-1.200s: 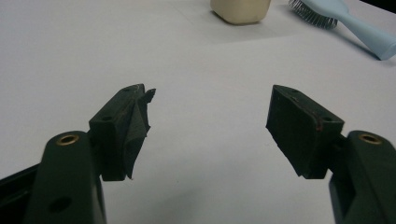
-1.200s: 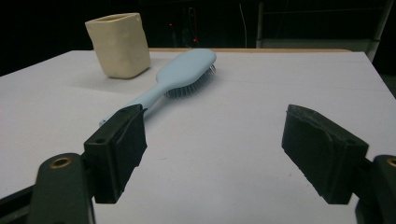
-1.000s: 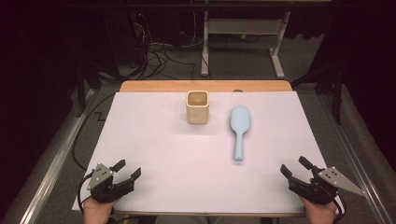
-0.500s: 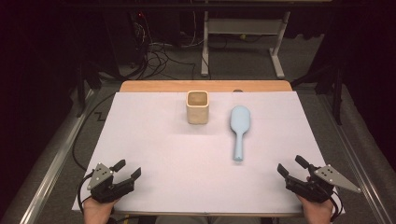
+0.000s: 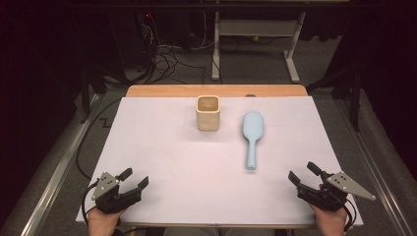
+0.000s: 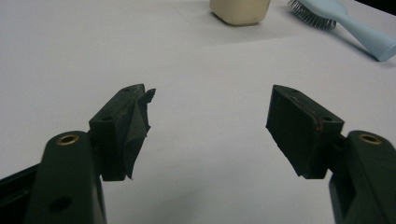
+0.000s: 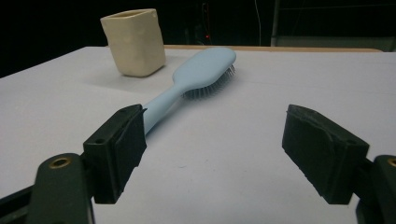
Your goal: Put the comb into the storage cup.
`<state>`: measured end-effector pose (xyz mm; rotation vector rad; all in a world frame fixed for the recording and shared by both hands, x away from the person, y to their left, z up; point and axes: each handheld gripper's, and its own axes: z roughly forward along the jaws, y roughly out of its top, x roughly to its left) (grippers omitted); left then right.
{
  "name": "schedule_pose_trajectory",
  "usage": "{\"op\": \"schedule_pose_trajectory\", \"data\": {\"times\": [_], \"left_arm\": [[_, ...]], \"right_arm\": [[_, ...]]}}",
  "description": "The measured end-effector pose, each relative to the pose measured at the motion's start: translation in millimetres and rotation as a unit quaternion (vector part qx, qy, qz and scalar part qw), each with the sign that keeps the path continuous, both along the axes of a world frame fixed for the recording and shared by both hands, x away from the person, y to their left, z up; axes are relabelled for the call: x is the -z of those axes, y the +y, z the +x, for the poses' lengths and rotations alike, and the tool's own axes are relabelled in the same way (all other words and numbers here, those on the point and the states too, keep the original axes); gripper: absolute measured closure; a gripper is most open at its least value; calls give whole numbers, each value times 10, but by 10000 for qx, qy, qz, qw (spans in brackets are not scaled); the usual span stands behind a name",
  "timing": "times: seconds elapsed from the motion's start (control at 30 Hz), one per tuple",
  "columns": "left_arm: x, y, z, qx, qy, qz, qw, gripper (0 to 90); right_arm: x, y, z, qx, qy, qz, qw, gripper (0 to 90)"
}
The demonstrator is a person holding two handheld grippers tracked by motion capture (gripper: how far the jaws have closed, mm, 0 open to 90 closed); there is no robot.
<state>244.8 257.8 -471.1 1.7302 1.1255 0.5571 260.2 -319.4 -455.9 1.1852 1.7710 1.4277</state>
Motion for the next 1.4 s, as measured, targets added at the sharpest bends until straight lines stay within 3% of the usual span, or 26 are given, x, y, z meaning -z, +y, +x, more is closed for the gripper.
{"op": "schedule_pose_trajectory", "data": {"times": [1.4], "left_arm": [[-2, 5, 5, -18, -16, -66, 10000, 304]], "right_arm": [[-61, 285, 242, -197, 35, 114, 9997, 224]]}}
